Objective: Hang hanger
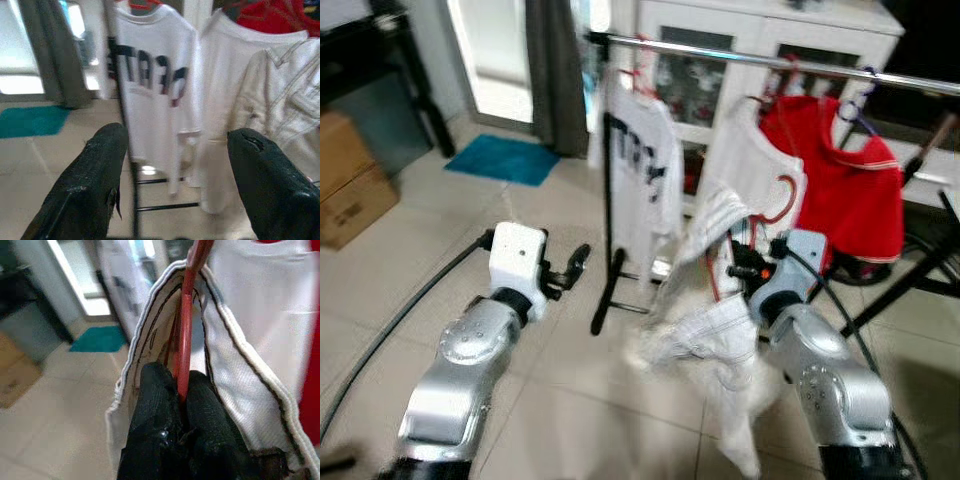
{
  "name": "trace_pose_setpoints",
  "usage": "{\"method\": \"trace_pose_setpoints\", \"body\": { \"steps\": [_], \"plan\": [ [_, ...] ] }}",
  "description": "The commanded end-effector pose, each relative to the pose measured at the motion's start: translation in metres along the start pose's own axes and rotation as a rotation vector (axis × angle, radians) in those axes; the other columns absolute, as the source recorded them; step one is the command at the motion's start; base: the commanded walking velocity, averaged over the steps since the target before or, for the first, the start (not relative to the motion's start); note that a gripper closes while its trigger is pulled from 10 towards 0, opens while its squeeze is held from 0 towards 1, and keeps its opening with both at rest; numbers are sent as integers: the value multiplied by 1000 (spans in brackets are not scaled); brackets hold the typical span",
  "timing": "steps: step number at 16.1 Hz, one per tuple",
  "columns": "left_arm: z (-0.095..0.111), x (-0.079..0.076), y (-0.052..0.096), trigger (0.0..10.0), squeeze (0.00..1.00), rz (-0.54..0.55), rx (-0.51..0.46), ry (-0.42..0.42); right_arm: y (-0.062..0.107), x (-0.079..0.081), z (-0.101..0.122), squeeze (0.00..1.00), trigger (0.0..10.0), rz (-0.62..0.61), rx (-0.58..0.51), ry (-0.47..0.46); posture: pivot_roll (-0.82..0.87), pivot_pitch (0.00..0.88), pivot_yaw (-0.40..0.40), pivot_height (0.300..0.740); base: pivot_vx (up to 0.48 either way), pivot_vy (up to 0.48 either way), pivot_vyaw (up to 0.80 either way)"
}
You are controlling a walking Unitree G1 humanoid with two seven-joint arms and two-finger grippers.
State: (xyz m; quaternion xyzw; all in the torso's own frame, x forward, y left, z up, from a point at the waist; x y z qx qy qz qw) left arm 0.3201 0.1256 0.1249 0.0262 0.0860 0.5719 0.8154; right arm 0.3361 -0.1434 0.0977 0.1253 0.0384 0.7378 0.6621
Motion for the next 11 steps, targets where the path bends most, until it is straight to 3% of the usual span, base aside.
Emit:
{"method": "trace_pose_setpoints", "body": {
  "steps": [1, 11],
  "plan": [
    [2, 5, 2, 10000, 0, 14, -3, -19, -1, 3, 21, 0, 10000, 11, -73, 10, 72, 15, -45, 740, 345, 0, 0],
    [0, 3, 4, 10000, 0, -5, 10, -35, -5, 2, 24, 0, 10000, 9, -79, 30, 76, 19, -49, 740, 357, 0, 0]
  ]
}}
Point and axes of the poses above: a point about 5 cm out from each wrist's last joint towards the gripper, its own y axis pointing back from the gripper into the wrist, its own z axis along the axis of the wrist's last joint, x = y × z, the point moved 6 cm from there along -y, pointing out of the wrist towards the gripper, and after that the axes turned 9 degrees about y, right-handed, at the moved point
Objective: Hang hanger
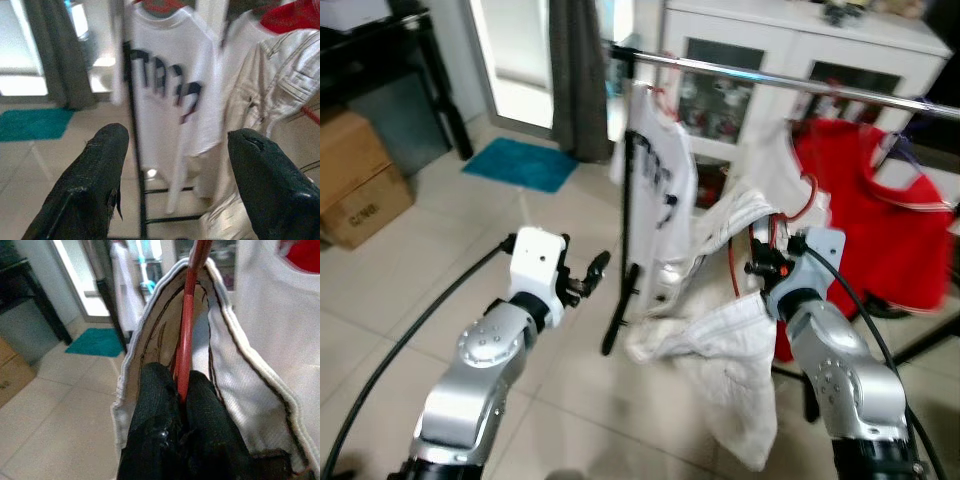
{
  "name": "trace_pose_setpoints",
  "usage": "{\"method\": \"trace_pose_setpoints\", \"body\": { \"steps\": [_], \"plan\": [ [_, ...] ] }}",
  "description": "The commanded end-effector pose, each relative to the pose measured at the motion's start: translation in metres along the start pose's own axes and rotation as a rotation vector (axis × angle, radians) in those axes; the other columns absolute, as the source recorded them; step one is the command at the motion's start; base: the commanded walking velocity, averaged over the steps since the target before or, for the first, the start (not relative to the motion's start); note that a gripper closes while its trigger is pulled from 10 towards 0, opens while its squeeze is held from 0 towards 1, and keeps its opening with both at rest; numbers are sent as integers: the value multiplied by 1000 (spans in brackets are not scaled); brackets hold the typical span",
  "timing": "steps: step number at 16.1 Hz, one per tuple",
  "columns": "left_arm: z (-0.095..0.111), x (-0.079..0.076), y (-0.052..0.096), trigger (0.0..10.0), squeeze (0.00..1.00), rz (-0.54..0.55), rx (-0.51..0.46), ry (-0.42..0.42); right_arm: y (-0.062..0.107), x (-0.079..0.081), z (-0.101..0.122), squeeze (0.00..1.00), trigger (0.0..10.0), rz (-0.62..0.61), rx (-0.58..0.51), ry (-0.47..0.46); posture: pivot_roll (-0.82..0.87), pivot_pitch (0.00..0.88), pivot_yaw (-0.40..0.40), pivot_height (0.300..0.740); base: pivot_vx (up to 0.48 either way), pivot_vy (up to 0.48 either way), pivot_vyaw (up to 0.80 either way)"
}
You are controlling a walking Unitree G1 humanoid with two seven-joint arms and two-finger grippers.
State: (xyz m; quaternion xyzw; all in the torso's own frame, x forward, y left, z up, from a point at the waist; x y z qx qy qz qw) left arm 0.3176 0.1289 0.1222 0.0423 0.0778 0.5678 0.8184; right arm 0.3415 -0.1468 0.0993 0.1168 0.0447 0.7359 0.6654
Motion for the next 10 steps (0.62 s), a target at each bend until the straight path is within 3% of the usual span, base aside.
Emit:
{"method": "trace_pose_setpoints", "body": {
  "steps": [1, 4, 7, 10],
  "plan": [
    [2, -1, 1, 10000, 0, -6, -4, -9, -1, 3, 22, 0, 10000, 9, -79, 17, 77, 19, -48, 740, 360, 0, 0],
    [-1, -8, 1, 10000, 0, -61, 17, -42, -1, -11, 27, 0, 10000, -59, -106, 52, 72, 17, -47, 740, 359, 0, 0],
    [0, -5, 1, 10000, 0, -56, 14, -43, 0, -17, 29, 0, 10000, -83, -111, 46, 70, 14, -47, 740, 360, 0, 0],
    [0, -6, 0, 10000, 0, -62, 13, -49, -1, -14, 28, 0, 10000, -66, -113, 48, 70, 12, -46, 740, 359, 0, -800]
  ]
}}
Point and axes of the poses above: a point about 5 cm out from each wrist's last joint towards the gripper, its own y axis pointing back from the gripper into the wrist, its own z axis along the axis of the wrist's last joint, x = y × z, the point moved 6 cm from there along -y, pointing out of the wrist towards the gripper, and after that the axes turned 9 degrees about y, right-handed, at the moved point
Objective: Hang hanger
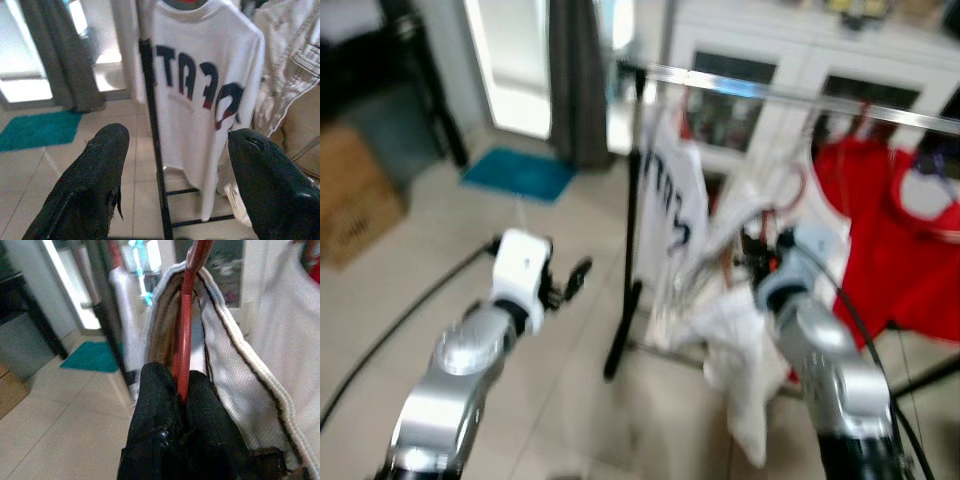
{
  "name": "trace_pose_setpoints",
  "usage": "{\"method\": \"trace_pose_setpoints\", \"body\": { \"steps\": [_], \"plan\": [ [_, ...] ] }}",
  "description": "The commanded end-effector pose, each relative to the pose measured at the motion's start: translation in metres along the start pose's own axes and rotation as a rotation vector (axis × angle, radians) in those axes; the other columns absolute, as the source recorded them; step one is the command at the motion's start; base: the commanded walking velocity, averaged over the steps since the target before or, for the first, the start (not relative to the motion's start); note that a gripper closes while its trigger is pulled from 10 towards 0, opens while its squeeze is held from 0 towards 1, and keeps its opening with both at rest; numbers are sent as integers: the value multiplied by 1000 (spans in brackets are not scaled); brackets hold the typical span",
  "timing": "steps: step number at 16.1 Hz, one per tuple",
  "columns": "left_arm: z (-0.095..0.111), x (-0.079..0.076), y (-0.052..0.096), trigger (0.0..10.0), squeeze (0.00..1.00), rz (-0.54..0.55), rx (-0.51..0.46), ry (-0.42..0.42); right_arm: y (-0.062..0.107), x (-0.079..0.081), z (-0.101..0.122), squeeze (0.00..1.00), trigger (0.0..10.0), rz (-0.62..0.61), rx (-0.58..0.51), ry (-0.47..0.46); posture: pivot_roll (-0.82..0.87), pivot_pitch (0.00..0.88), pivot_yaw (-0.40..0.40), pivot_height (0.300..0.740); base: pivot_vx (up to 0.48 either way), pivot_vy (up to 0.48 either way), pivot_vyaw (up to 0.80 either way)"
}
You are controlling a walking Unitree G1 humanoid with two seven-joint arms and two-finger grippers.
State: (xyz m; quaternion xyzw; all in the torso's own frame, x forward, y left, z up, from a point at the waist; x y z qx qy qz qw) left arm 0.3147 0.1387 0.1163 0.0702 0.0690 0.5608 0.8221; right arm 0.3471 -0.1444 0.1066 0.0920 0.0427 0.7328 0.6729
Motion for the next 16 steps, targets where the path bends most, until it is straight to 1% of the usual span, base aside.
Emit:
{"method": "trace_pose_setpoints", "body": {
  "steps": [1, 6, 10, 12, 14, 16],
  "plan": [
    [7, -15, -5, 10000, 0, -53, -24, -5, 2, -18, 20, 0, 10000, -53, -74, 22, 70, 12, -47, 740, 360, 0, 0],
    [9, -15, -4, 10000, 0, -55, -26, -19, 0, -8, 18, 0, 10000, -2, -72, 29, 82, 8, -52, 740, 359, 0, 0],
    [9, -15, -4, 10000, 0, -55, -26, -28, -2, -7, 20, 0, 10000, 3, -77, 30, 87, 0, -57, 740, 360, 0, 0],
    [8, -15, -4, 10000, 0, -57, -27, -29, -2, -7, 23, 0, 10000, -2, -95, 45, 88, 0, -58, 740, 360, 0, 0],
    [8, -16, -4, 10000, 0, -61, -27, -31, -2, -13, 25, 0, 10000, -29, -108, 88, 90, 0, -62, 740, 356, 0, 0],
    [8, -16, -4, 10000, 0, -63, -27, -34, -3, -16, 26, 0, 10000, -38, -115, 103, 92, 0, -63, 740, 358, 0, 0]
  ]
}}
Point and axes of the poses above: a point about 5 cm out from each wrist's last joint towards the gripper, its own y axis pointing back from the gripper into the wrist, its own z axis along the axis of the wrist's last joint, x = y × z, the point moved 6 cm from there along -y, pointing out of the wrist towards the gripper, and after that the axes turned 9 degrees about y, right-handed, at the moved point
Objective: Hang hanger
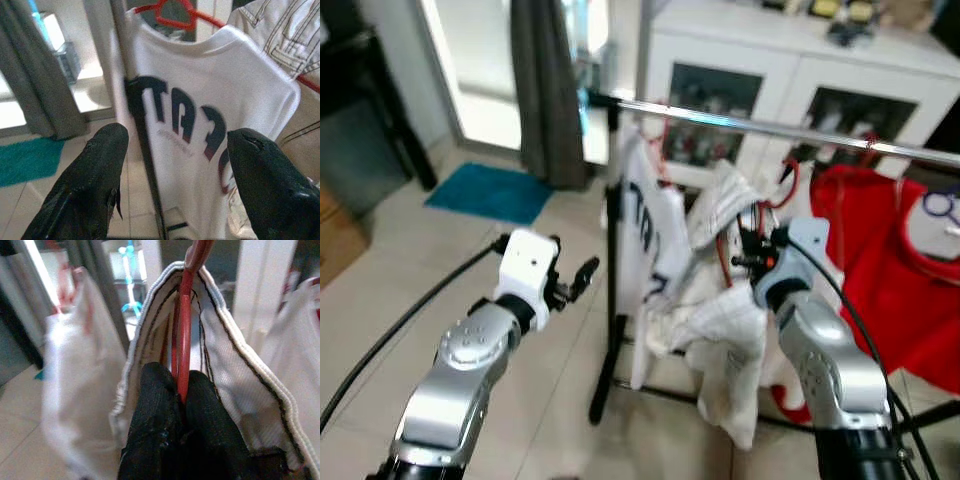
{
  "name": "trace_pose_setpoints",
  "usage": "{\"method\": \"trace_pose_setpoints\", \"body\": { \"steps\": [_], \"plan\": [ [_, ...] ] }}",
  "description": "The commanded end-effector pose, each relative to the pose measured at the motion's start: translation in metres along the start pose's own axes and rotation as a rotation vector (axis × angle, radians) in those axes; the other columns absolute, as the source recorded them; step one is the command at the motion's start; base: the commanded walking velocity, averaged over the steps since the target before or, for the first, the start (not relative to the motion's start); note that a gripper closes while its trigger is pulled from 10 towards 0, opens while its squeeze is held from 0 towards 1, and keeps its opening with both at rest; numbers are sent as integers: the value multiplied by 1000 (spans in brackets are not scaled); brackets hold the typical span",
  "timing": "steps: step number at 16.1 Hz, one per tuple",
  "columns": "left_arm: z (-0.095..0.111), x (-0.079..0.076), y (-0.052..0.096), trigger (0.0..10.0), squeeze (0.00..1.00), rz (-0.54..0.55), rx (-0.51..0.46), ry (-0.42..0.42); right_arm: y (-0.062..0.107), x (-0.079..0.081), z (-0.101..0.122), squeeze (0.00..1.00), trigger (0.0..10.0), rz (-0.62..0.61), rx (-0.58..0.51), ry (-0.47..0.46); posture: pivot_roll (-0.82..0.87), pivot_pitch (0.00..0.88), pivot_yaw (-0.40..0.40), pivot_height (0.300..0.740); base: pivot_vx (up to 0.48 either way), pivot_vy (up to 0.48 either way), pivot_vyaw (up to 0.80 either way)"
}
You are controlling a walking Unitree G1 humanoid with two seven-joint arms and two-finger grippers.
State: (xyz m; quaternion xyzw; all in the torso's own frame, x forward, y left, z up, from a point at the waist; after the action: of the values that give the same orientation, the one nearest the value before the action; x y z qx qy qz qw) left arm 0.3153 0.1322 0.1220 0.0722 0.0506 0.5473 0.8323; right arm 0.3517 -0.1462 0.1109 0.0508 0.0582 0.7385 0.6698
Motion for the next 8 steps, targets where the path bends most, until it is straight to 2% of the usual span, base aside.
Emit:
{"method": "trace_pose_setpoints", "body": {
  "steps": [1, 2, 3, 8],
  "plan": [
    [2, -11, -3, 10000, 0, -33, -11, -1, 0, -18, 23, 0, 10000, -55, -94, 39, 96, 0, -66, 740, 356, 0, 0],
    [3, -11, -2, 10000, 0, -40, -12, -7, -1, -21, 29, 0, 10000, -68, -122, 61, 99, 0, -68, 740, 337, 0, 0],
    [6, -16, 0, 10000, 0, -78, -19, -8, -2, -22, 37, 0, 10000, -75, -162, 85, 101, 0, -69, 740, 0, 0, 0],
    [20, -29, 2, 10000, 0, -196, -49, -73, -16, -27, 48, 0, 10000, -87, -183, 116, 105, 0, -65, 740, 0, 0, 0]
  ]
}}
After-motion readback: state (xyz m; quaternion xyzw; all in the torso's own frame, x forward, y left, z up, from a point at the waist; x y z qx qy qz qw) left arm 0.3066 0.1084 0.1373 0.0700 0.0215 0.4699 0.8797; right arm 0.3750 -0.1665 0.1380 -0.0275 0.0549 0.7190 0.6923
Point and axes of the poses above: a point about 5 cm out from each wrist's last joint towards the gripper, its own y axis pointing back from the gripper into the wrist, its own z axis along the axis of the wrist's last joint, x = y × z, the point moved 6 cm from there along -y, pointing out of the wrist towards the gripper, and after that the axes turned 9 degrees about y, right-handed, at the moved point
